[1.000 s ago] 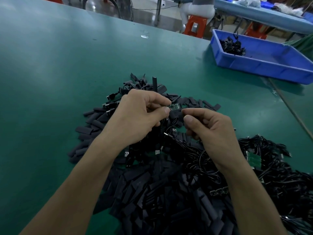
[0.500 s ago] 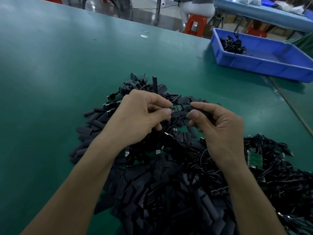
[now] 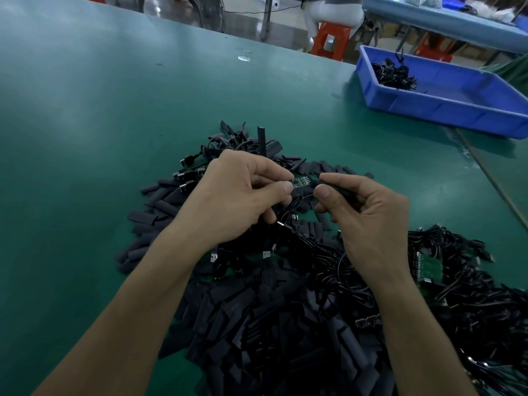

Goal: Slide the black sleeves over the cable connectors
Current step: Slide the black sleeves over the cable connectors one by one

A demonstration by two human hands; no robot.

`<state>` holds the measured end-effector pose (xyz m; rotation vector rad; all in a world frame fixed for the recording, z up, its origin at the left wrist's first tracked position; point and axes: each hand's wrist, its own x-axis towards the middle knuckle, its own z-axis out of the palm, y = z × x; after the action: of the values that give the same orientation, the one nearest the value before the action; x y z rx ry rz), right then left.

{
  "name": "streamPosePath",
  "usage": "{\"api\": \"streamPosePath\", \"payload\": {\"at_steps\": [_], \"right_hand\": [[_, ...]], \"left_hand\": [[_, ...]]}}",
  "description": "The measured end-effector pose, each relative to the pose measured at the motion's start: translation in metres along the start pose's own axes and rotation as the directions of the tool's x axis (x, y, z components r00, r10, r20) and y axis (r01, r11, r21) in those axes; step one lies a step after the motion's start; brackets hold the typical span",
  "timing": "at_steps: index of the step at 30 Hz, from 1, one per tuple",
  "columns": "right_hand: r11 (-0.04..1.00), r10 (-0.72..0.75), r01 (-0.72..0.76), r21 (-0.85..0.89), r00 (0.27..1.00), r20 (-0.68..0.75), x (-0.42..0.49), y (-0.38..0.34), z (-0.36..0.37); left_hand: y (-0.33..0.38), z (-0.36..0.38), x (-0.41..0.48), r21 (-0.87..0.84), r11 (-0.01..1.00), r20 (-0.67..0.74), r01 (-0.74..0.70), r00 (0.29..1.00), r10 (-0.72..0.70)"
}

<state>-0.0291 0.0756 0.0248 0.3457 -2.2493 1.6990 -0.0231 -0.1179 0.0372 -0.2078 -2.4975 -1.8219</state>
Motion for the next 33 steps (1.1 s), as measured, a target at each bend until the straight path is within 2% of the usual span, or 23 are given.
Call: {"api": "streamPosePath", "payload": {"at_steps": [12,18,23,33], "right_hand": [[0.997,0.054,-0.057,0.056,0.997,0.051,0.002,0.001,-0.001],[0.997,0.054,-0.066,0.041,0.968,0.247,0.007,-0.002,-0.013],[0.995,0.041,-0.068,0.069,0.938,0.343,0.009,-0.005,-0.019],[1.0,0.006,-0.012,0.019,0.958,0.286,0.006,0.0,-0.015]], "left_hand": [[0.002,0.0,0.0,-0.013,1.0,0.038,0.02,0.999,-0.02],[0.002,-0.003,0.0,0.014,1.0,0.073,-0.007,0.997,0.006],[0.003,-0.005,-0.001,0.004,1.0,0.112,-0.006,0.994,0.006],[0.003,-0.008,0.0,0.021,0.999,0.202,0.024,0.979,-0.028]]}}
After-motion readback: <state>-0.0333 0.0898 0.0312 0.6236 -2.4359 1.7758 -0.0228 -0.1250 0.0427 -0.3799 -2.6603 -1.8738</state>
